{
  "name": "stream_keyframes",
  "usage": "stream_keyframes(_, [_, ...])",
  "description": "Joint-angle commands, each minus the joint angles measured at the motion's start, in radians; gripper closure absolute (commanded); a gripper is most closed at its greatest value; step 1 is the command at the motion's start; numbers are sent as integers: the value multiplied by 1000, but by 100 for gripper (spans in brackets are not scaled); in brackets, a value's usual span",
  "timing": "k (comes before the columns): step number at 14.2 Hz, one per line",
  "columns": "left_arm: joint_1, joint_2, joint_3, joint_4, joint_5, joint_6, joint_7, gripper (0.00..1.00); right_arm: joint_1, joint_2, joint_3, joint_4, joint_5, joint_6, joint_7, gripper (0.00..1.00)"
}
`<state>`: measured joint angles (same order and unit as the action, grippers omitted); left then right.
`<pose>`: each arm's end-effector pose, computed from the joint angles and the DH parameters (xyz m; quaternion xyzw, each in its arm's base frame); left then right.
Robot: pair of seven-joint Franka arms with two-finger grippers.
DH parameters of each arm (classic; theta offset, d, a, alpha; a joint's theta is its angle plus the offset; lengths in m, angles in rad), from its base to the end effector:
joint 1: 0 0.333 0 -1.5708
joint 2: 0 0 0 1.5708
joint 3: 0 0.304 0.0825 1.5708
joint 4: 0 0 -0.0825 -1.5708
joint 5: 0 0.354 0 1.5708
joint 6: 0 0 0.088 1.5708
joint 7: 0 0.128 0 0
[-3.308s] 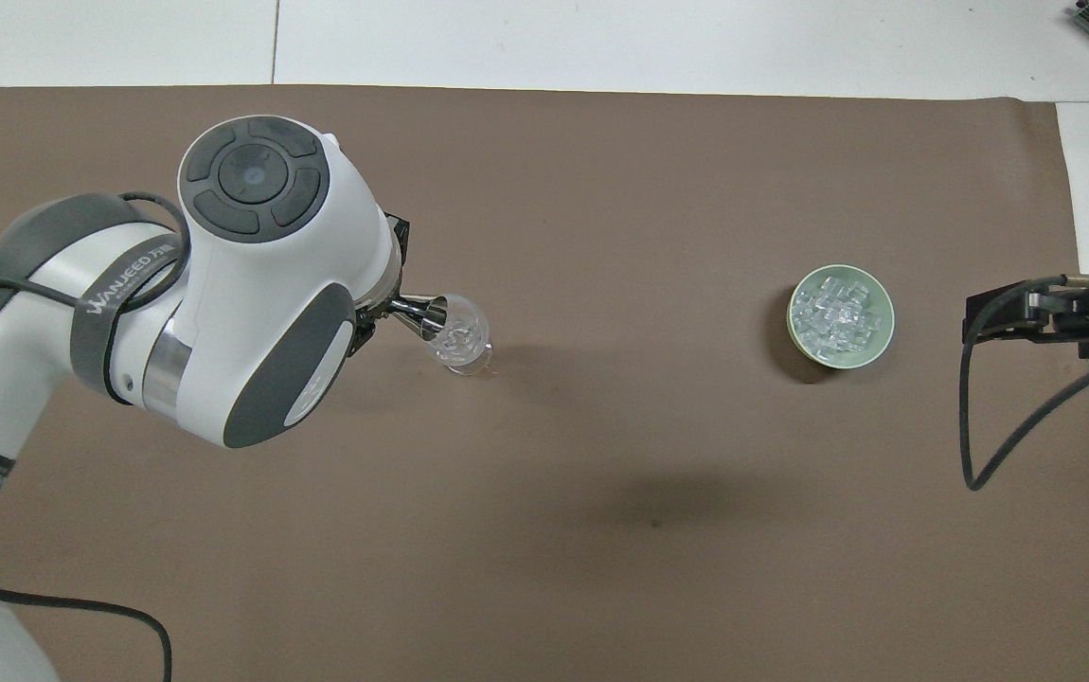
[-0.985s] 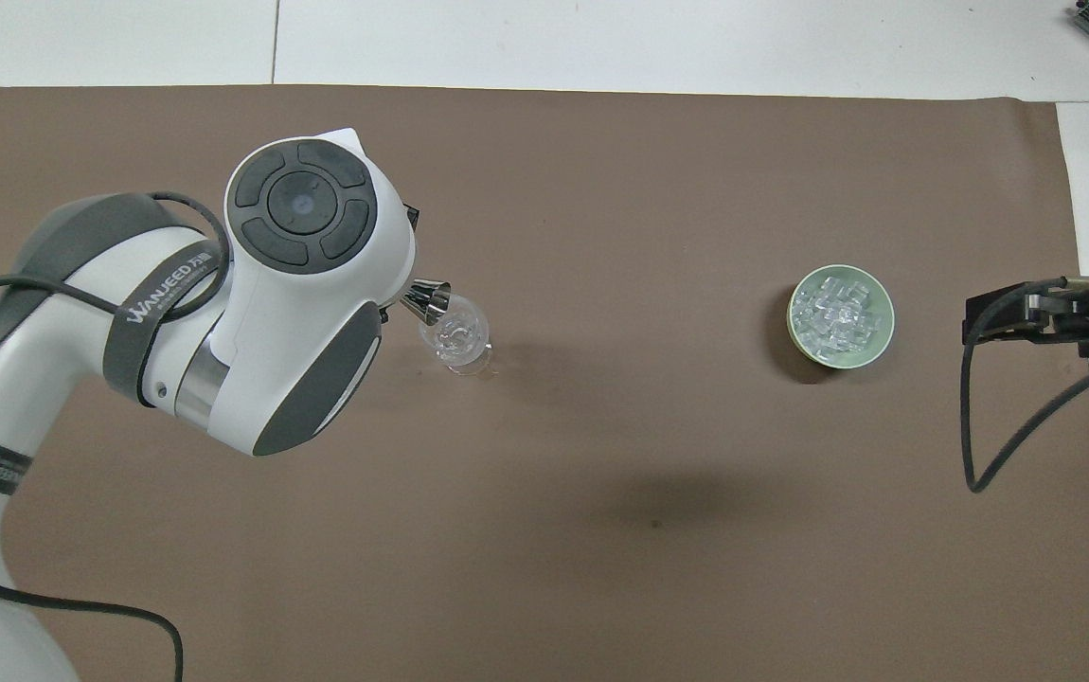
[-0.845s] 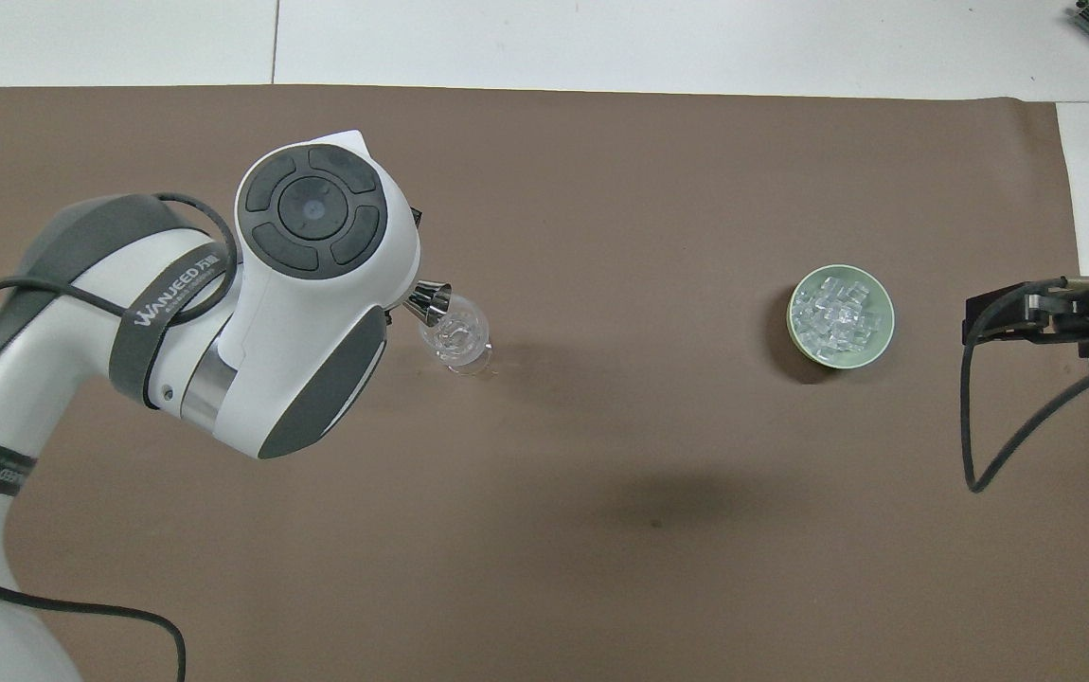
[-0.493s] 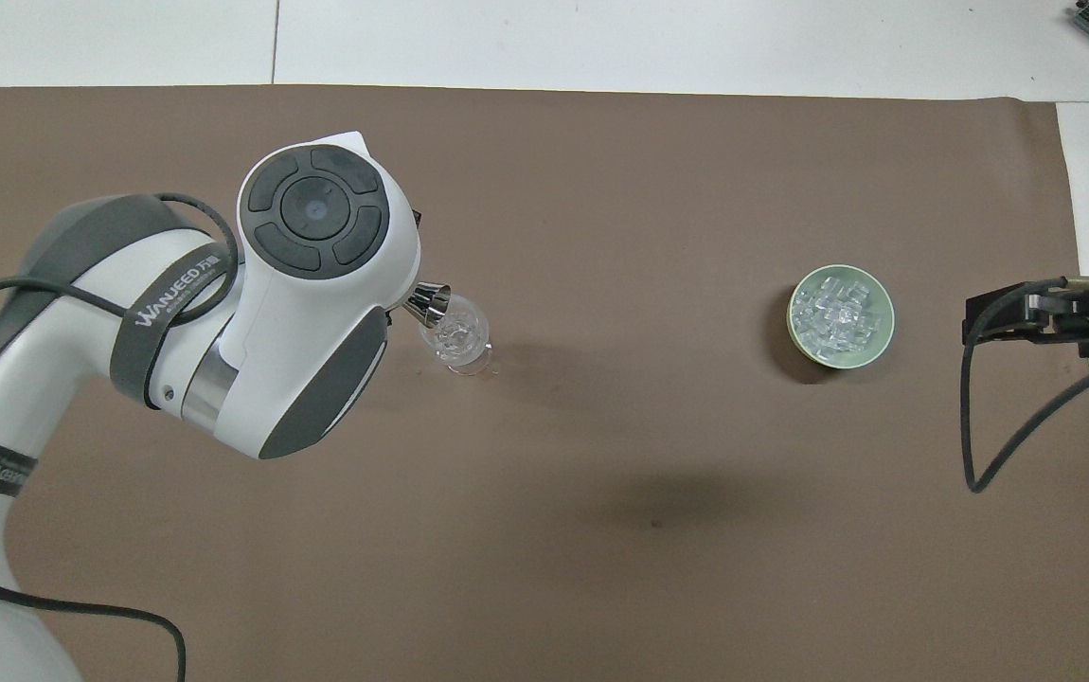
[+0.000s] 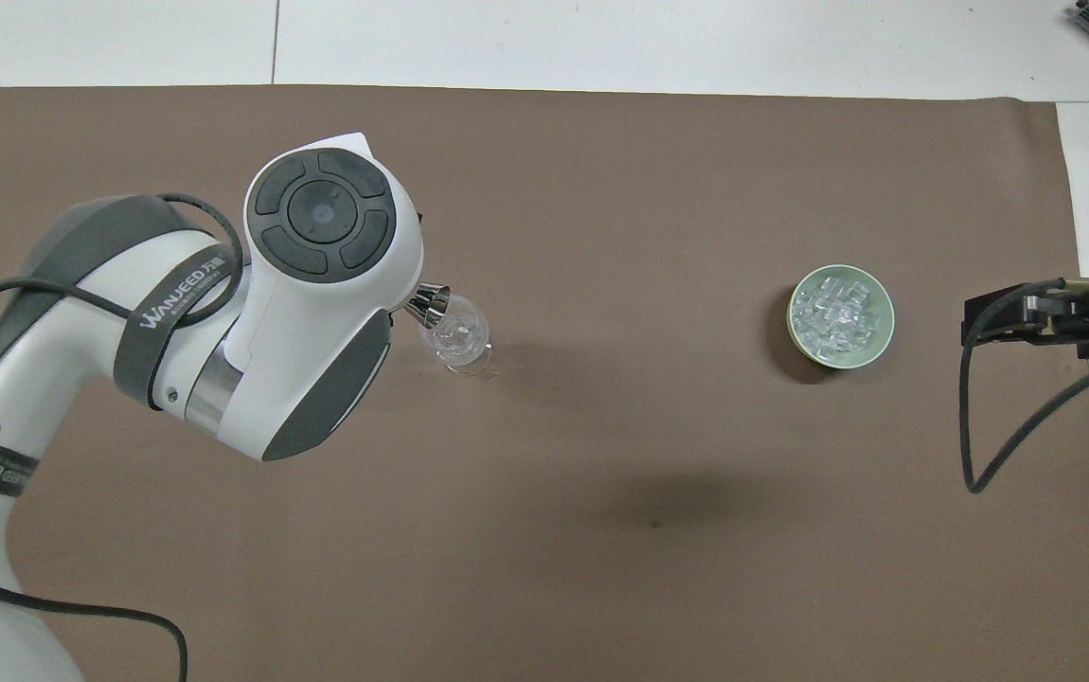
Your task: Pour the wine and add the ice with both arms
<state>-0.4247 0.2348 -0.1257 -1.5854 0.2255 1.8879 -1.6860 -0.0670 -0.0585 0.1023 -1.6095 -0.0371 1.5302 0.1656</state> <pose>0.5352 -0.2961 0.4830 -0.8542 -0.5103 -0.0994 0.0096 0.5021 0.0144 0.6010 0.9975 -0.0658 -0.0083 0.0225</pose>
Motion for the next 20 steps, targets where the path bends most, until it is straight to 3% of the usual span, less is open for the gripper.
stream_keyframes(1, [-23,0,17,13,26,-27,-20,100,-2,-31,2,-38,-4,22,-29,0])
stream_keyframes(10, [-12,-3,15,12,-1,-23,-21,100,-2,-31,2,-36,-4,21,-29,0])
stream_keyframes(20, [185,-12,26,10,-418,-29,-3,100,-5,-31,2,-38,-4,21,-31,0])
